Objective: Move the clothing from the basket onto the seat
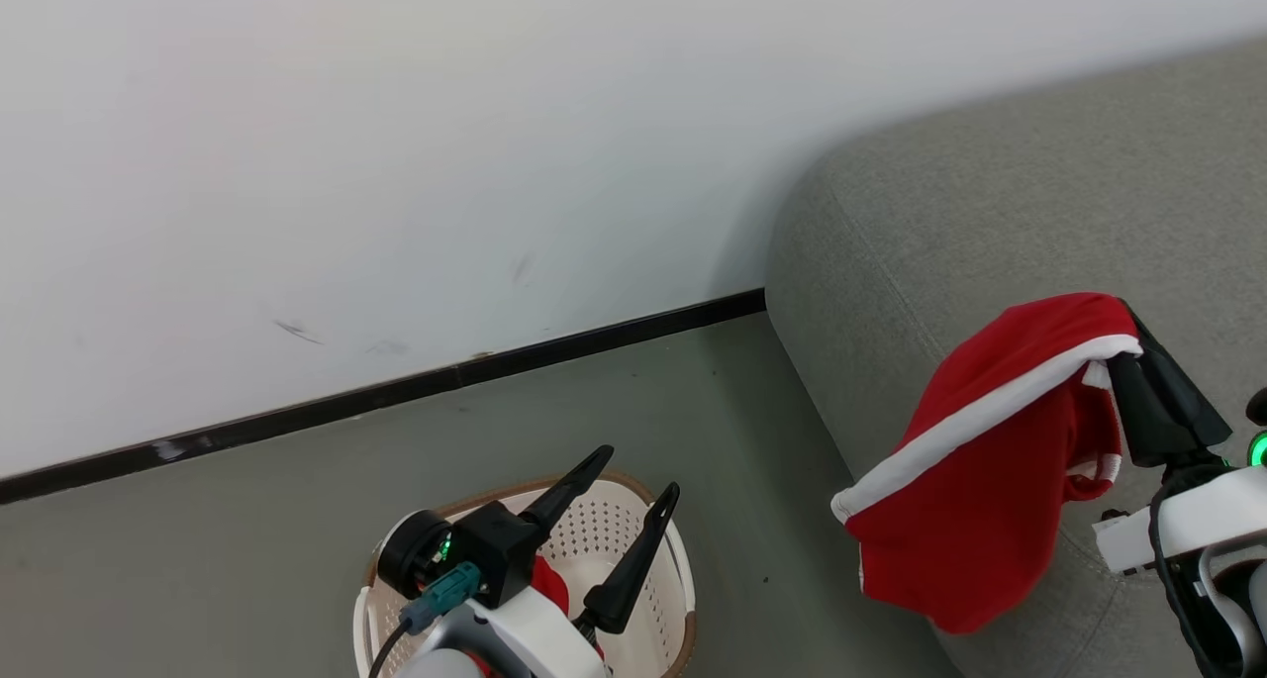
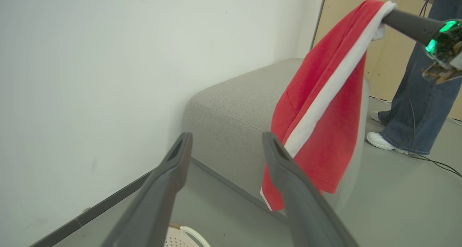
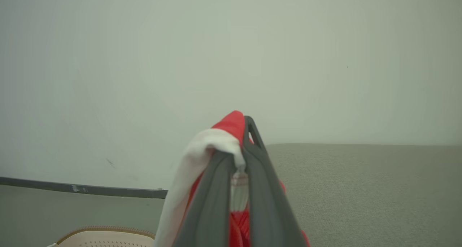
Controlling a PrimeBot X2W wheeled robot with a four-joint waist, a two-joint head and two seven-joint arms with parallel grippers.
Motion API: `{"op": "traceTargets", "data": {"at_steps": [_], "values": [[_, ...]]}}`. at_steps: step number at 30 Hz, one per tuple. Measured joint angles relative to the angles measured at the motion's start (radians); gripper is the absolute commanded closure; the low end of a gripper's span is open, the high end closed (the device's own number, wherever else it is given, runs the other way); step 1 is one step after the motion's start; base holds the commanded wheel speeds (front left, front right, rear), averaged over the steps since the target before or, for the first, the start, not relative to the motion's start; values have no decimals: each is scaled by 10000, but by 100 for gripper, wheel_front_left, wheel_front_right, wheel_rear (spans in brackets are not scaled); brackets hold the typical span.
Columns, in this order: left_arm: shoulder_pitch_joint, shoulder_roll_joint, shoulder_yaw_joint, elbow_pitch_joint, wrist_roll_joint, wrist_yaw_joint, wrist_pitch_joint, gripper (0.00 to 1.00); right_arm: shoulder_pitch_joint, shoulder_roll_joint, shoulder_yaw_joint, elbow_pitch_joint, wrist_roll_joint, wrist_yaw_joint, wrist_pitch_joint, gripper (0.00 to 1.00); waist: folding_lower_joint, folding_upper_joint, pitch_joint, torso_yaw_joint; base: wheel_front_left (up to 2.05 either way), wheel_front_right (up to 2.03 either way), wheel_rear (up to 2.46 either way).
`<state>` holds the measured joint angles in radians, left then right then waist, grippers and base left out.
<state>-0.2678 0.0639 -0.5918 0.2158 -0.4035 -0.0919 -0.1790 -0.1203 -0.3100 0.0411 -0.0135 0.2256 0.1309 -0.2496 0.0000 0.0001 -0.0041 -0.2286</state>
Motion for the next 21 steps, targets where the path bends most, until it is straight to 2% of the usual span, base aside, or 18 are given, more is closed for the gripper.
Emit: {"op": "traceTargets", "data": {"at_steps": [4, 12, 21], "values": [[101, -8, -27, -12, 2, 0, -84, 0, 142, 205, -341, -84, 19, 0, 123, 100, 0, 0, 61, -226, 0, 0, 0], [102, -13, -25, -136, 2, 67, -84, 0, -84, 198, -190, -23, 422, 0, 341, 100, 0, 0, 380, -469, 0, 0, 0], [98, 65, 50, -512, 111, 244, -71, 0, -2502, -364, -313, 238, 826, 0, 851, 100, 0, 0, 959, -447, 0, 0, 0]]}}
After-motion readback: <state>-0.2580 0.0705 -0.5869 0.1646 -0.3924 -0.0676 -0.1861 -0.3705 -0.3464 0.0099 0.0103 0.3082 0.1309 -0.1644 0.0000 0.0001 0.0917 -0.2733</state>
